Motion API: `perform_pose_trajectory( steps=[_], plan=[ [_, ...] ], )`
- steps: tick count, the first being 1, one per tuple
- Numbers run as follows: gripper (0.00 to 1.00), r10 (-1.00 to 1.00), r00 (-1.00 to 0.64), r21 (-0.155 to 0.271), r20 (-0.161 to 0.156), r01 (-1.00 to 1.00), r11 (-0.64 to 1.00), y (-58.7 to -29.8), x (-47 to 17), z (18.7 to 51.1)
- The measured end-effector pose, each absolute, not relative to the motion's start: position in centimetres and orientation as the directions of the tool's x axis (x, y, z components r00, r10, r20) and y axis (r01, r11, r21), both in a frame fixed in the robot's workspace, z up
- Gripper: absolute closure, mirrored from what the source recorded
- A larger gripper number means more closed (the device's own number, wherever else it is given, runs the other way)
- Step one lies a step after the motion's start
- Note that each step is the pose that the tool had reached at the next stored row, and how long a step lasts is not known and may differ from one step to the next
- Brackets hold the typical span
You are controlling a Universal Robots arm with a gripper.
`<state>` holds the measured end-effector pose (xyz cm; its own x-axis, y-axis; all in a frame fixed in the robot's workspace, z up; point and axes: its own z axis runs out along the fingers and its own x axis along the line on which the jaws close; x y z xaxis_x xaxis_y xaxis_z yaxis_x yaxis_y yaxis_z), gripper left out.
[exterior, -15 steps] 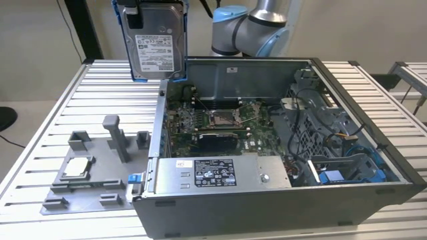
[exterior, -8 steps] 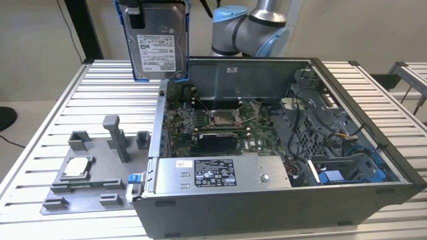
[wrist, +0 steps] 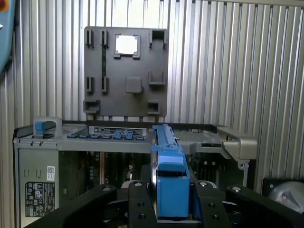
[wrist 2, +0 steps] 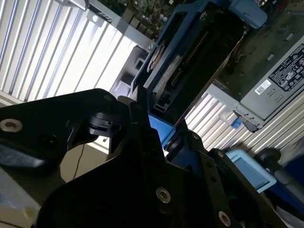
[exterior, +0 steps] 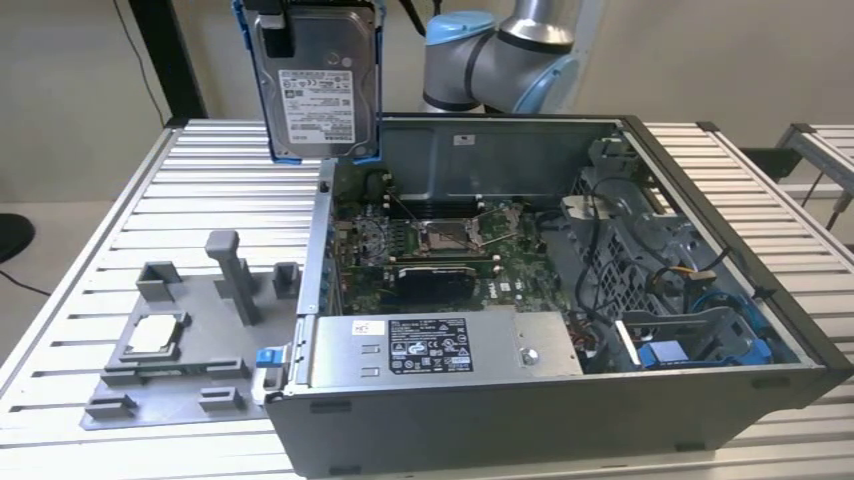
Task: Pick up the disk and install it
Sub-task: 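Pick up the disk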
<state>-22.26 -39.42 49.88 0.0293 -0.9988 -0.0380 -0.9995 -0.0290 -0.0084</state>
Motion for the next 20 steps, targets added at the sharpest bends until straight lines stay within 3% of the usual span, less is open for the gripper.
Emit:
perform_pose_trajectory(
  steps=[20],
  plan=[
    [1.00,-0.999,0.029,-0.008,-0.038,-1.000,-0.029,-39.4,-20.8,49.9]
  ],
)
